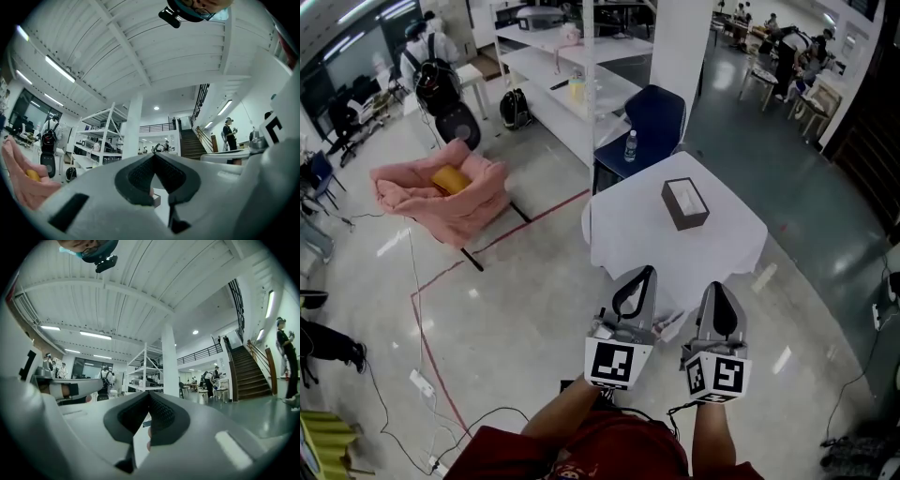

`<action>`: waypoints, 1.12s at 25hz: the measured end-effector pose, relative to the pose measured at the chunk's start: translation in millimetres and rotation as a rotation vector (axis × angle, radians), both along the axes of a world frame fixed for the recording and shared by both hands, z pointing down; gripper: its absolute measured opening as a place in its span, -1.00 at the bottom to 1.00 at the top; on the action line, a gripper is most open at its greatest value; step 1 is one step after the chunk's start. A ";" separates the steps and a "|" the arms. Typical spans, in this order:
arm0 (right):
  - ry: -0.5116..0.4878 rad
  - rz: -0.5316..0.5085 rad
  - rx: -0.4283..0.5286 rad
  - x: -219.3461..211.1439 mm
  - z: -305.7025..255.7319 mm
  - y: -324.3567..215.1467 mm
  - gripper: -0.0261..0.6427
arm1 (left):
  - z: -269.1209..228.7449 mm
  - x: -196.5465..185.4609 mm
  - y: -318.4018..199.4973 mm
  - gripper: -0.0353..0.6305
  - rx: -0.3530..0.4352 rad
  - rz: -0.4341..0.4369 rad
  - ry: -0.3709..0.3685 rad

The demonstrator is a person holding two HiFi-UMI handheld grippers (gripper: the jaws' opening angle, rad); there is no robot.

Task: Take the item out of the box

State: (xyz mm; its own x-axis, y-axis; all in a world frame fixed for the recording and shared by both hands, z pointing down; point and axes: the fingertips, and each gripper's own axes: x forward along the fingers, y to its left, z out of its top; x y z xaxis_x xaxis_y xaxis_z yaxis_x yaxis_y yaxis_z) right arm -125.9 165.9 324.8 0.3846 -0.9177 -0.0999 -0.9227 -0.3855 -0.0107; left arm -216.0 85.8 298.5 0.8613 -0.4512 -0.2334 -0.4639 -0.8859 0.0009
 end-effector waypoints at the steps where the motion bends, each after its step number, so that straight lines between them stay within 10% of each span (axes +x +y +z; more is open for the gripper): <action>1: 0.004 0.003 0.002 0.4 -1.7 -5.4 -0.92 | -0.3 1.1 -5.4 -0.88 -0.001 0.005 0.001; 16: 0.003 0.014 0.021 25.5 5.8 -50.5 -0.92 | 13.0 28.0 -47.3 -0.88 -0.010 0.025 -0.015; 28: -0.017 0.001 0.026 128.3 5.2 -75.5 -0.92 | 17.0 128.6 -67.5 -0.88 -0.029 0.025 -0.041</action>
State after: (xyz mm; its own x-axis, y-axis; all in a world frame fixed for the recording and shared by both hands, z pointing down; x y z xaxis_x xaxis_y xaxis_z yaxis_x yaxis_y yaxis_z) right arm 2.4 90.4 330.0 0.3875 -0.9144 -0.1170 -0.9218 -0.3859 -0.0366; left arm -87.5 18.3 315.5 0.8809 -0.4357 -0.1848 -0.4419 -0.8970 0.0082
